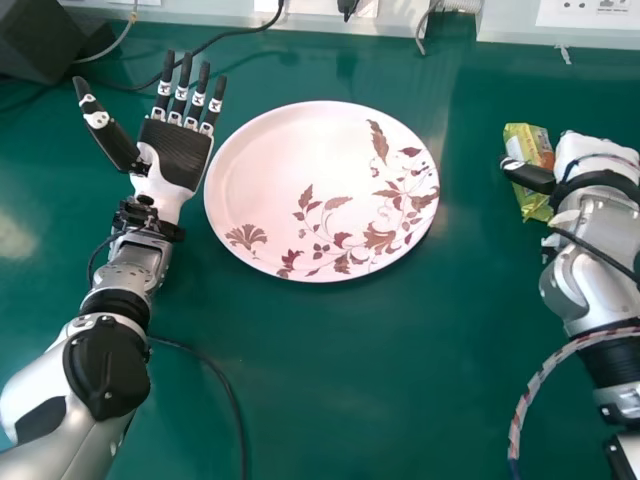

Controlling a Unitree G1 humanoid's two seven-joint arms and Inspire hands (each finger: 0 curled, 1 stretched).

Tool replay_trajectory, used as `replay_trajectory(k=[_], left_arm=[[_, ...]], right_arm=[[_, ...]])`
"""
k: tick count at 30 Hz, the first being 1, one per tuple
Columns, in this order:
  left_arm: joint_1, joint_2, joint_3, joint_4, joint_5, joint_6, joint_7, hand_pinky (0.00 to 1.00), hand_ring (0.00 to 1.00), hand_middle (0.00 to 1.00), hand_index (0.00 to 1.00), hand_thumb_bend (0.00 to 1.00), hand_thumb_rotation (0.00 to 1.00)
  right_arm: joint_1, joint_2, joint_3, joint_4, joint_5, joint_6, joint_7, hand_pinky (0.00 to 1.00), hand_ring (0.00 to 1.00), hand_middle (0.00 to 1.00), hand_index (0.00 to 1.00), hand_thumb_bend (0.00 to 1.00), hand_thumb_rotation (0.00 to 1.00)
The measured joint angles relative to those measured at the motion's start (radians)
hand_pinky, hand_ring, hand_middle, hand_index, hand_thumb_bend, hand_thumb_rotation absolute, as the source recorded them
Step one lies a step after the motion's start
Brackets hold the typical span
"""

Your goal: Pick up biscuit and place it in the plate

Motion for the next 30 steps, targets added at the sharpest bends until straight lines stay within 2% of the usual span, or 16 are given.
replay_trajectory(k=[3,7,11,19,23,30], left_arm=[[0.0,0.0,0.001,0.0,0.0,0.006,-0.002,1.0,0.9,0.95,0.96,1.0,0.61],[0.001,0.0,0.001,-0.001,0.0,0.006,-0.005,1.0,0.9,0.95,0.96,1.0,0.61],[0.003,0.0,0.003,-0.001,-0.001,0.007,-0.009,1.0,0.9,0.95,0.96,1.0,0.61],[0.004,0.0,0.002,-0.001,-0.005,0.007,-0.009,0.99,0.89,0.93,0.95,0.99,0.59],[0.005,0.0,0.002,-0.002,-0.008,0.006,-0.006,1.0,0.89,0.93,0.95,0.98,0.57],[0.007,0.0,0.002,-0.003,-0.019,0.006,-0.005,1.0,0.92,0.96,0.95,1.0,0.58]], right_arm=[[-0.002,0.0,0.004,0.007,0.019,0.001,-0.017,0.74,0.82,0.96,1.0,0.84,0.49],[-0.002,0.0,0.005,0.018,0.037,0.001,-0.045,0.74,0.82,0.96,1.0,0.83,0.47],[-0.003,0.0,0.01,0.038,0.052,0.001,-0.086,0.73,0.81,0.95,1.0,0.82,0.49],[-0.018,0.002,0.028,0.089,0.07,0.0,-0.16,0.71,0.8,0.94,1.0,0.85,0.41],[-0.019,0.002,0.033,0.094,0.092,-0.011,-0.169,0.69,0.78,0.93,1.0,0.82,0.46],[0.002,-0.031,0.046,0.059,0.132,-0.061,-0.143,0.69,0.78,0.93,1.0,0.84,0.42]])
